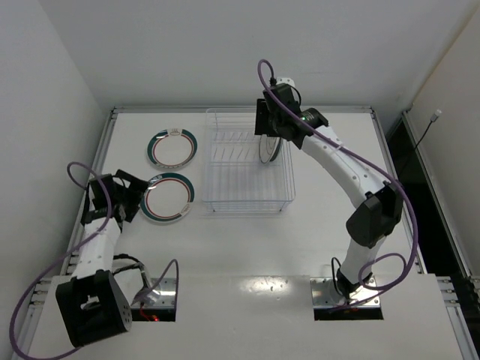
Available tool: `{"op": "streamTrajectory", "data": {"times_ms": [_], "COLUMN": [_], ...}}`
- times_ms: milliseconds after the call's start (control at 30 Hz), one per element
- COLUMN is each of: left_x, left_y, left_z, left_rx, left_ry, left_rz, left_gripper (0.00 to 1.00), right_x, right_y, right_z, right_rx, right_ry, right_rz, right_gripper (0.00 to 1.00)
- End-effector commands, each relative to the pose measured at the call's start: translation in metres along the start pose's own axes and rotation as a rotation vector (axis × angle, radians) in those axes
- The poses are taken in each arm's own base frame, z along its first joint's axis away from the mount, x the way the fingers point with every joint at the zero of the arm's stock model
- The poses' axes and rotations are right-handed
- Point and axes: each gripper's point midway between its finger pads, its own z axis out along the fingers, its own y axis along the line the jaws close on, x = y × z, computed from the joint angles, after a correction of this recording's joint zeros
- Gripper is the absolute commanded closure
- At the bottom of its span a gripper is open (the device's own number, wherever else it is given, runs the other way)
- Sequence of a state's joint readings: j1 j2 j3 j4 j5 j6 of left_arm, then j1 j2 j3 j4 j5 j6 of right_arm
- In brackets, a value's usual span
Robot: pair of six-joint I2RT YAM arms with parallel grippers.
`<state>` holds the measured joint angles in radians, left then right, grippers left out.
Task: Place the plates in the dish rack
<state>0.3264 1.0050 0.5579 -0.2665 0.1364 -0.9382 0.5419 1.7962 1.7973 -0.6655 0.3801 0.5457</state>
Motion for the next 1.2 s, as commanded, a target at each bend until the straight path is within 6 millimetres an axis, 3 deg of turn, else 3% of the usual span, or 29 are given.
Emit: {"op": "streamTrajectory", "data": {"times_ms": [0, 33, 133, 267, 467, 533, 700, 800, 867, 900, 1167], "left_x": [0.024, 0.035, 0.046, 0.055, 0.072, 0.078, 0.074, 0.069, 0.071, 0.076, 0.100], "left_y": [0.005, 0.016, 0.036, 0.047, 0.048, 0.051, 0.045, 0.036, 0.038, 0.041, 0.069], "left_z": [-0.005, -0.001, 0.002, 0.008, 0.023, 0.027, 0.028, 0.023, 0.022, 0.021, 0.028], "left_rx": [0.039, 0.030, -0.008, -0.029, -0.003, -0.010, 0.020, 0.060, 0.059, 0.056, -0.019], "left_ry": [0.063, 0.081, 0.093, 0.109, 0.198, 0.230, 0.226, 0.205, 0.206, 0.220, 0.294], "left_rz": [-0.098, -0.123, -0.153, -0.169, -0.181, -0.188, -0.142, -0.131, -0.132, -0.135, -0.146], "left_gripper": [0.04, 0.04, 0.04, 0.08, 0.14, 0.25, 0.39, 0.60, 0.68, 0.71, 0.68], "right_x": [-0.003, -0.002, 0.002, 0.004, 0.006, 0.010, 0.007, 0.005, 0.007, 0.008, 0.013], "right_y": [0.011, 0.008, 0.004, -0.004, -0.010, -0.012, -0.024, -0.033, -0.042, -0.037, -0.045], "right_z": [0.001, 0.004, 0.002, 0.002, 0.003, 0.003, 0.002, 0.004, 0.006, 0.005, 0.009], "right_rx": [-0.054, -0.055, -0.067, -0.071, -0.103, -0.112, -0.109, -0.110, -0.105, -0.129, -0.161], "right_ry": [-0.011, -0.009, 0.001, -0.003, 0.004, 0.019, 0.014, 0.010, 0.014, 0.024, 0.043], "right_rz": [0.015, 0.020, 0.024, 0.038, 0.066, 0.069, 0.098, 0.115, 0.137, 0.147, 0.189], "right_gripper": [0.43, 0.43, 0.43, 0.42, 0.39, 0.38, 0.38, 0.38, 0.38, 0.38, 0.37]}}
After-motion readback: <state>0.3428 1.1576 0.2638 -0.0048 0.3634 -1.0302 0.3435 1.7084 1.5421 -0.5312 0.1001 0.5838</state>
